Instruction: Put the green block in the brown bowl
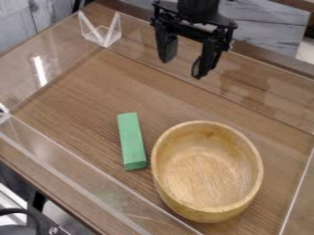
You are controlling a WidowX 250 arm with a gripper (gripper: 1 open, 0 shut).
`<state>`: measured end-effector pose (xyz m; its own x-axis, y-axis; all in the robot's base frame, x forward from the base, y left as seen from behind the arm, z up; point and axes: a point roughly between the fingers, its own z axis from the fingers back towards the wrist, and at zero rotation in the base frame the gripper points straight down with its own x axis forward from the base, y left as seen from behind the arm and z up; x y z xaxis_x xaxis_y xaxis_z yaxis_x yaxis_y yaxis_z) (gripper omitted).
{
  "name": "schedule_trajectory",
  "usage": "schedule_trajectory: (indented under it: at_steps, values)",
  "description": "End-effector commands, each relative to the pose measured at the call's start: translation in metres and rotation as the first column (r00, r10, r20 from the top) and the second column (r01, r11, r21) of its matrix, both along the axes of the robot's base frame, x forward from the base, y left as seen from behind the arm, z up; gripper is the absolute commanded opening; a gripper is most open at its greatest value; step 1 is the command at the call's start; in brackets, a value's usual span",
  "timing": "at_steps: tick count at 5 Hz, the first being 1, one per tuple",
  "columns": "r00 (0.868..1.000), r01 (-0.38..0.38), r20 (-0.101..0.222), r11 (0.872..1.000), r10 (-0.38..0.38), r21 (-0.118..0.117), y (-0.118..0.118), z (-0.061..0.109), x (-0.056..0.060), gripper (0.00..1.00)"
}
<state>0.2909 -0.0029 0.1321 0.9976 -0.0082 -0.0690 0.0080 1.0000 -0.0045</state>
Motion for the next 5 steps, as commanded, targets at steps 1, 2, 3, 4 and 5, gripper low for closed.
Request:
schedule_trajectory:
  at_steps: [1, 2, 3, 4, 5]
  values:
    - [0.969, -0.247, -0.010, 0.969, 0.247, -0.006, 0.018, -0.010, -0.023, 1.00]
    - [0.876, -0.480, -0.050, 0.877, 0.479, -0.008, 0.051, -0.037, -0.066, 1.00]
    - [0.733, -0.679, -0.005, 0.732, 0.680, -0.064, 0.088, -0.049, -0.096, 1.00]
    - [0.640, -0.763, 0.010, 0.637, 0.769, -0.111, 0.082, -0.060, -0.095, 1.00]
    - [0.599, -0.793, 0.011, 0.595, 0.801, -0.130, 0.075, -0.068, -0.088, 1.00]
